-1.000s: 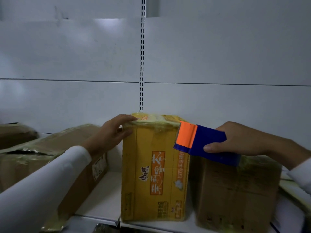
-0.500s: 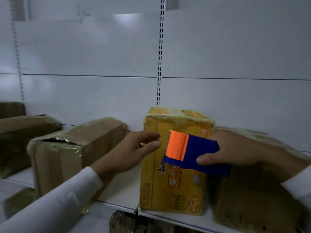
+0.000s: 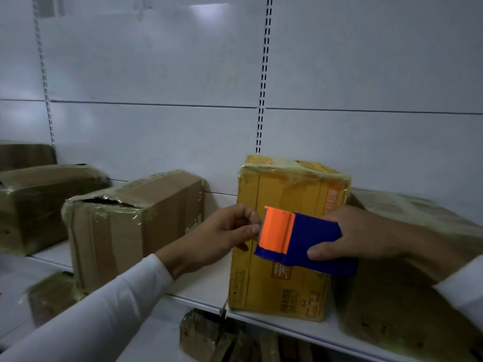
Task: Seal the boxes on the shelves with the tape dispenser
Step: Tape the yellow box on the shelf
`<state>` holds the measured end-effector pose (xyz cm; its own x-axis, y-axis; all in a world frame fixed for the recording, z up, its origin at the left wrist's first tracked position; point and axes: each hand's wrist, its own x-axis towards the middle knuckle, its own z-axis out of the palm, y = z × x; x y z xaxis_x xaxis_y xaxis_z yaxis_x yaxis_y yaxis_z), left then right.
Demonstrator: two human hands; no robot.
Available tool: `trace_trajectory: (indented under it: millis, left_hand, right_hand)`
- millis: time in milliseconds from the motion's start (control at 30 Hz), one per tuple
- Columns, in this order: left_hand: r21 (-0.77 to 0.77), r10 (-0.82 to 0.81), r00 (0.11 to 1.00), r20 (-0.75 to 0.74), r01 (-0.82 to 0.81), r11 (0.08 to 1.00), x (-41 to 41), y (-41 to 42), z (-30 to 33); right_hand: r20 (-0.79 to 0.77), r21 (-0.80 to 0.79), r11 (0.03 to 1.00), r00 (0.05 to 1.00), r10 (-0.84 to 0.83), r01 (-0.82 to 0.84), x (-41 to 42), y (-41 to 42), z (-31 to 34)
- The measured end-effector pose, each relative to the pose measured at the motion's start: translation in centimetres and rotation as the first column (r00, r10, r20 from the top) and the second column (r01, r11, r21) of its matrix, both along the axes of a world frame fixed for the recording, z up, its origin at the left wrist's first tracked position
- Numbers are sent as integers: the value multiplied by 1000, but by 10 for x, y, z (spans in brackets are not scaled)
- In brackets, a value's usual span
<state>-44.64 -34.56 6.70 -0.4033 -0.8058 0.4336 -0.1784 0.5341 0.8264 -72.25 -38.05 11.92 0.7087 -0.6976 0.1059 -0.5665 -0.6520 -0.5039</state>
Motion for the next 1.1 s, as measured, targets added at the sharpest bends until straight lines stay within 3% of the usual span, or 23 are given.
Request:
trace_trajectory:
  millis: [200, 533, 767, 967, 1100]
  left_hand:
    - [41, -101, 995, -11, 101, 994, -5, -4, 0]
    - [-34, -50, 999, 10, 50, 998, -6, -8, -3]
    - [-155, 111, 987, 113, -92, 984, -14, -8, -8]
    - [-195, 134, 982, 131, -107, 975, -4, -4, -7]
    - [-205, 283, 958, 40, -269, 941, 18, 0, -5]
  right_hand:
    - [-5, 11, 1000, 1000, 4, -4, -4, 3, 0]
    - [-33, 40, 999, 999, 17, -15, -9, 0, -4]
    - [-37, 51, 998, 999, 35, -33, -5, -3, -4]
    - [-61, 118, 991, 996, 65, -58, -6, -2, 1]
    - [-99, 101, 995, 995, 29, -19, -23, -2, 6]
